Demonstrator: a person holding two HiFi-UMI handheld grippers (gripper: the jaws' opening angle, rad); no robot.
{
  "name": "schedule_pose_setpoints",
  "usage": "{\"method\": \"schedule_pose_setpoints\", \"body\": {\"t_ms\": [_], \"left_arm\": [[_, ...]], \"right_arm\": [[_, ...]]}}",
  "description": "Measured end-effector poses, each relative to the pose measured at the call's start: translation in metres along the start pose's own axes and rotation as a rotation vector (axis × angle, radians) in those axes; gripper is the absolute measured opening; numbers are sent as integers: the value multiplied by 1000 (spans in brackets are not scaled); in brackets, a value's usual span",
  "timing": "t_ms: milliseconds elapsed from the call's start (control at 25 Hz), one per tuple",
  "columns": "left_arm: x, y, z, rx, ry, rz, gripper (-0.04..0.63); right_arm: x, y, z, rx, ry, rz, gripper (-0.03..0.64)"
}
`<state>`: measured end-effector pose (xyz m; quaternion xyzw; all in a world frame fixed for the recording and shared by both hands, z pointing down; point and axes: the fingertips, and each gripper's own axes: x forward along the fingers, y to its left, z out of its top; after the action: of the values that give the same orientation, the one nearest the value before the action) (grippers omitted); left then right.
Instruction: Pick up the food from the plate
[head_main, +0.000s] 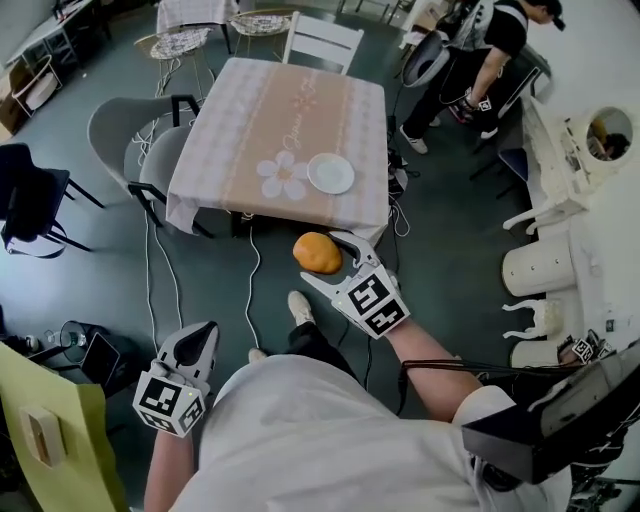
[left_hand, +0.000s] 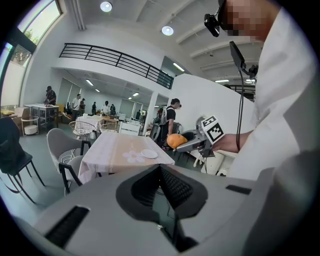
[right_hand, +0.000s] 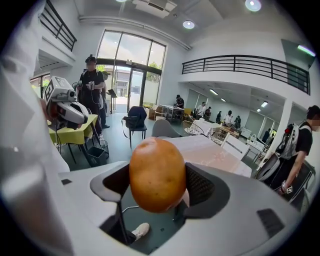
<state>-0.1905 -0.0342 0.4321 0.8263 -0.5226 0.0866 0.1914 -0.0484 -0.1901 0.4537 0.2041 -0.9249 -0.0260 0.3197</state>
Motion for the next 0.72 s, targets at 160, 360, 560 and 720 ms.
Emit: {"method": "schedule_pose_setpoints", "body": {"t_ms": [160, 360, 560, 720], "left_arm": [[-7, -3, -6, 6, -6, -16, 9], [-12, -6, -9, 8, -10, -42, 9], [-17, -8, -12, 10, -11, -61, 9], [-20, -8, -16, 11, -7, -70, 9]], "right_arm": [[-9, 23, 5, -17, -9, 10, 351], [-18, 47, 9, -17, -17, 15, 351], [-23, 63, 13, -21, -8, 22, 351], [-24, 70, 15, -23, -11, 20, 351]]}}
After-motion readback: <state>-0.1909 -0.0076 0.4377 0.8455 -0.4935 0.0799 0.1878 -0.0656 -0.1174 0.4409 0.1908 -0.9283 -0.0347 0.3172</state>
